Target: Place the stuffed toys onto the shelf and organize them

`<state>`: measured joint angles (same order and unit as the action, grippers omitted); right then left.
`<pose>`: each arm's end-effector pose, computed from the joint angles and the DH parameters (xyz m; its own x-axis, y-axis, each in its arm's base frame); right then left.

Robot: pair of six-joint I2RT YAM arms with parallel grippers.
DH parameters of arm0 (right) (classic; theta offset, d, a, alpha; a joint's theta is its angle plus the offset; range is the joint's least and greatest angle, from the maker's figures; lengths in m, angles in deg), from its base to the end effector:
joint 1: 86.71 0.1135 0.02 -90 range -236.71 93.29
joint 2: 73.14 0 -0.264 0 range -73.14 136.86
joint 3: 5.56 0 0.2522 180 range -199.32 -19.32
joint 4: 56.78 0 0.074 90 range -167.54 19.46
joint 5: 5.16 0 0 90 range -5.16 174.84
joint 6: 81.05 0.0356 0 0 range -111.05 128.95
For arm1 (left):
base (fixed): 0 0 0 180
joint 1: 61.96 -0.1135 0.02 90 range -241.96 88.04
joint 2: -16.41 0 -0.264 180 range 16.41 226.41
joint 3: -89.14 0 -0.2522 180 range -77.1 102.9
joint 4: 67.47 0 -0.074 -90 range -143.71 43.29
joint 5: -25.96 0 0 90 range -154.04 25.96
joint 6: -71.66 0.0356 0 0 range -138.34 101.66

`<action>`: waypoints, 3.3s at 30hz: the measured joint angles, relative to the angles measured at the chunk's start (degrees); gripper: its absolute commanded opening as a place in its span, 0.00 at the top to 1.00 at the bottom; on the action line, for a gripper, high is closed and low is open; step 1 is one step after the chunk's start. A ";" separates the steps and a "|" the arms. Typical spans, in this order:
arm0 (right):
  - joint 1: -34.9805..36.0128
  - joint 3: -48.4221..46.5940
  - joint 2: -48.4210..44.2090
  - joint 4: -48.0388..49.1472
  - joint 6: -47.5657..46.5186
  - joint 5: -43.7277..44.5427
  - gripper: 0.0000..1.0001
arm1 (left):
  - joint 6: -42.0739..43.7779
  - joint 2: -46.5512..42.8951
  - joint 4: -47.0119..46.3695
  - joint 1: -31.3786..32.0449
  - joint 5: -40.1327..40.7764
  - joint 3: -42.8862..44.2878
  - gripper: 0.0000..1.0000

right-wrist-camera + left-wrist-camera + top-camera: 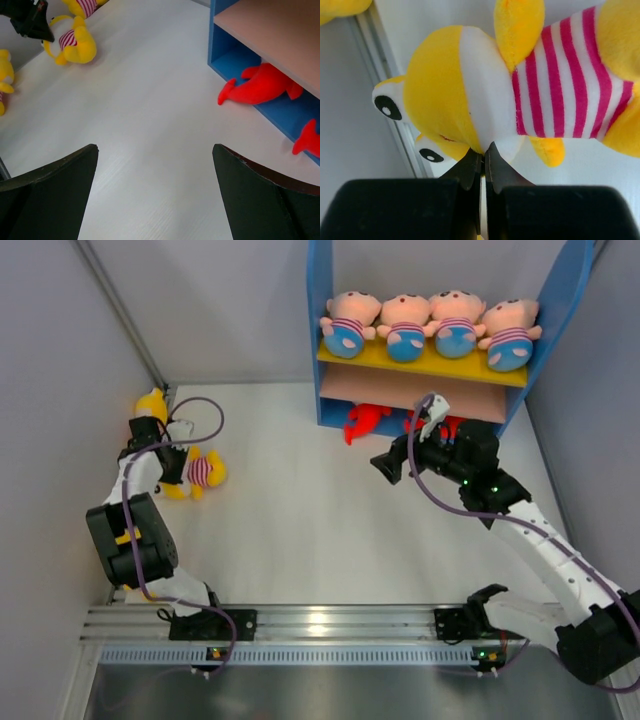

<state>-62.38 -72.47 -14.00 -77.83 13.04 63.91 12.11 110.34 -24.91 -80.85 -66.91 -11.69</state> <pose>0.2124 0.1100 0.3496 -0.2588 -0.0439 -0.9649 -0.6849 0.7128 0.1513 0.3233 0.1088 0.2204 -0.8374 0.2484 -0.4868 0.1469 0.9603 0.2373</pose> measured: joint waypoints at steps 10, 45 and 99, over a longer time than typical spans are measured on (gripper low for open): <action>17.29 -8.52 19.43 12.52 -1.51 -2.80 0.01 | 7.52 -22.56 10.43 5.75 -18.82 -2.36 1.00; 26.60 -22.95 45.18 17.00 8.15 -1.90 1.00 | 5.33 -26.56 17.94 20.57 -23.71 -2.36 0.68; -32.50 9.79 27.28 47.36 32.09 10.32 1.00 | -6.93 -24.74 19.43 20.57 -11.37 2.95 0.07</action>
<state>-94.88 -62.67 13.28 -30.47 45.13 74.23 5.19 85.60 -5.48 -60.29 -78.28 -8.74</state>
